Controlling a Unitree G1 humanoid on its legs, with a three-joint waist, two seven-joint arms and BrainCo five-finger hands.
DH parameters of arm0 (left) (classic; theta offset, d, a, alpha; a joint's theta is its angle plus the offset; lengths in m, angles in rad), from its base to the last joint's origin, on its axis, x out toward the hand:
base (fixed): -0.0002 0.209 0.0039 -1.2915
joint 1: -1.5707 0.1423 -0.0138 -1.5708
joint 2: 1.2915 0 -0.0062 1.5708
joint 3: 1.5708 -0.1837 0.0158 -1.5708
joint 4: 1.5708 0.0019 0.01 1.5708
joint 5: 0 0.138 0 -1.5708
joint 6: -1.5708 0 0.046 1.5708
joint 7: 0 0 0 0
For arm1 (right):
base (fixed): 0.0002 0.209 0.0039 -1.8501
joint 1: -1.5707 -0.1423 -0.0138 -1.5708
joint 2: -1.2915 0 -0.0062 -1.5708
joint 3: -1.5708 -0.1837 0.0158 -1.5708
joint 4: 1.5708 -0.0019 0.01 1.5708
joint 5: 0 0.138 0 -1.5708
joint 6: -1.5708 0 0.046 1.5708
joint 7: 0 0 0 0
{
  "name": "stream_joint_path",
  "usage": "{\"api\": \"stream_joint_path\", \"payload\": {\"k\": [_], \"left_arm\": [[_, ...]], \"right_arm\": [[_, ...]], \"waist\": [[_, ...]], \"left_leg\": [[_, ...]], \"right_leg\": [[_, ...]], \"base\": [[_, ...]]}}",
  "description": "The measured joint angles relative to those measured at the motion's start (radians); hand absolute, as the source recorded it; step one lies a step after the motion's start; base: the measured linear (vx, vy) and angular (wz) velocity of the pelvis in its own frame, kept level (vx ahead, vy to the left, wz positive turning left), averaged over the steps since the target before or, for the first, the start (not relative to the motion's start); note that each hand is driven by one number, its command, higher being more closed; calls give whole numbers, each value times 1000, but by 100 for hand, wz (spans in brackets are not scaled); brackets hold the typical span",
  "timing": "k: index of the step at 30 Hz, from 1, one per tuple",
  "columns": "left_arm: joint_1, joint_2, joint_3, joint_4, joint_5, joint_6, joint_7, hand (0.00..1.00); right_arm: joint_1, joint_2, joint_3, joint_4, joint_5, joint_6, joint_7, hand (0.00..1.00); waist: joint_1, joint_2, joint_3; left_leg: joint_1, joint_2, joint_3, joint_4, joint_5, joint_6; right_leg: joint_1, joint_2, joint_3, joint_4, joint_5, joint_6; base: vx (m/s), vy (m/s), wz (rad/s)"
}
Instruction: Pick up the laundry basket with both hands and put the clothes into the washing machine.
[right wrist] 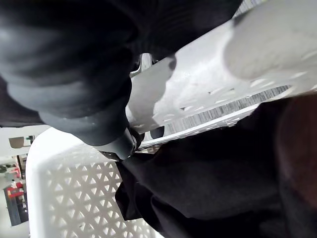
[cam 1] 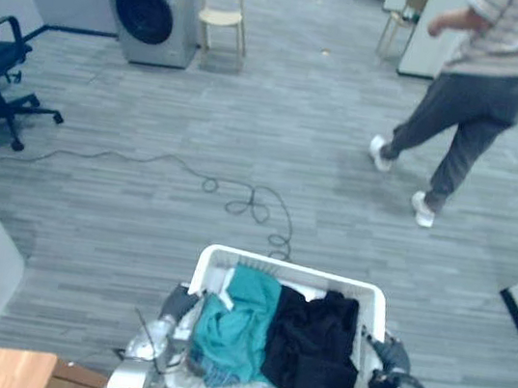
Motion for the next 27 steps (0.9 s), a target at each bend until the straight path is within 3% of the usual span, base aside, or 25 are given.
{"api": "stream_joint_path", "payload": {"k": [1,2,3,4,6,7,8,9,10,11,12,13,14,15,17,19,21,22,23,24,25,26,27], "left_arm": [[-1,2,10,-9,-1,-2,1,100],[0,10,24,-8,-7,-6,5,100],[-1,9,27,-5,-7,-6,6,100],[5,0,26,-6,-6,-6,11,100],[5,-10,25,-14,-6,-8,15,100],[5,-12,28,-13,-6,-8,23,100],[6,-8,30,-14,-6,-8,28,100],[21,-1,30,-31,-6,-10,36,100],[31,7,34,-40,-6,-11,37,100],[31,10,40,-36,-6,-2,39,100],[34,13,33,-41,5,6,37,100],[38,21,27,-45,9,6,37,100],[46,34,10,-44,10,14,41,100],[45,30,9,-55,13,21,46,100],[41,25,12,-89,11,17,59,100],[26,27,12,-123,15,10,58,100],[-12,30,4,-130,17,0,56,100],[-32,31,1,-128,23,2,55,100],[-34,32,-2,-128,25,3,54,100],[-28,33,-2,-119,25,3,55,100],[-20,32,-1,-115,25,5,55,100],[-5,19,4,-113,25,4,56,100],[-5,9,13,-113,24,4,56,100]], "right_arm": [[-10,5,5,0,1,-1,0,100],[-19,10,8,0,2,-1,0,100],[-15,18,18,0,2,-1,-1,100],[-8,14,19,0,4,-3,-5,100],[-20,-8,23,1,3,-10,-5,100],[-35,-5,23,13,-4,-10,-7,100],[-41,2,24,18,-7,-10,-9,100],[-40,16,24,20,-14,-12,-9,100],[-34,20,22,23,-15,-13,-9,100],[-39,34,24,39,-17,-14,-8,100],[-34,45,15,60,-18,-15,-5,100],[-26,49,-5,60,-20,-15,-3,100],[-7,59,-3,58,-27,-16,-1,100],[-3,50,-3,14,-46,-24,0,100],[-5,50,-6,-18,-50,-24,3,100],[14,78,-24,-79,-52,-37,3,100],[44,98,-50,-150,-54,-43,2,100],[42,107,-64,-152,-53,-43,0,100],[45,113,-71,-157,-53,-39,-2,100],[63,109,-68,-171,-54,-33,-8,100],[73,108,-64,-173,-54,-33,-14,100],[72,104,-53,-188,-57,-31,-17,100],[74,94,-51,-198,-57,-27,-17,100]], "waist": [[5,1,1],[-1,12,6],[-10,20,10],[-23,29,15],[-20,45,13],[-19,31,9],[-6,19,1],[10,-42,-17],[5,-71,-29],[-2,-88,-30],[0,-95,-15],[-2,-101,1],[-31,-102,13],[-41,-81,26],[-42,-60,34],[-57,-44,48],[-77,-30,56],[-88,-39,54],[-91,-50,47],[-90,-52,43],[-90,-56,33],[-104,-45,25],[-108,-35,22]], "left_leg": [[-14,-3,26,-77,2,-3],[-21,-8,66,-252,7,-10],[-16,-13,80,-352,22,-26],[-1,-40,77,-620,74,-97],[-13,-48,17,-744,105,-145],[-22,-55,-1,-720,185,-85],[-18,-70,6,-705,211,-57],[-15,-111,33,-680,225,-32],[-13,-136,44,-664,216,-19],[0,-166,49,-612,164,39],[59,-189,50,-579,96,49],[107,-208,46,-574,66,53],[187,-234,33,-562,20,74],[287,-246,18,-574,-35,86],[380,-246,4,-620,-62,83],[484,-248,-37,-680,-86,77],[574,-241,-82,-716,-125,49],[616,-234,-99,-716,-166,42],[638,-233,-100,-717,-187,27],[705,-219,-105,-717,-241,-23],[738,-204,-112,-714,-256,-48],[746,-165,-124,-608,-271,-75],[721,-139,-135,-512,-269,-79]], "right_leg": [[1,-11,-10,-12,14,10],[21,-19,-32,-29,37,52],[42,-17,-36,-40,33,58],[82,-17,-38,-54,4,68],[105,0,-24,-50,-51,81],[113,-16,-14,-15,-108,82],[100,-35,-3,29,-149,84],[68,-84,25,126,-227,106],[50,-101,31,193,-258,130],[-34,-125,31,441,-283,188],[-112,-135,38,721,-205,329],[-154,-149,29,860,-123,391],[-224,-179,-17,1100,-39,380],[-312,-198,-65,1253,-47,304],[-401,-196,-120,1232,-81,222],[-485,-187,-178,1085,-107,191],[-515,-177,-206,678,-90,187],[-508,-175,-193,411,-22,188],[-503,-172,-172,296,15,191],[-502,-160,-120,188,61,202],[-501,-153,-114,216,75,188],[-504,-136,-124,320,178,136],[-497,-133,-140,357,206,127]], "base": [[281,51,-91],[232,32,-43],[392,77,-13],[371,83,6],[417,143,-13],[534,221,-28],[633,245,-52],[441,159,-54],[648,165,-43],[674,180,0],[799,232,14],[621,236,44],[623,220,52],[740,232,45],[610,146,18],[573,68,41],[768,-4,76],[734,-71,78],[752,-125,69],[634,-128,44],[832,-186,53],[886,-247,47],[1053,-326,60]]}}
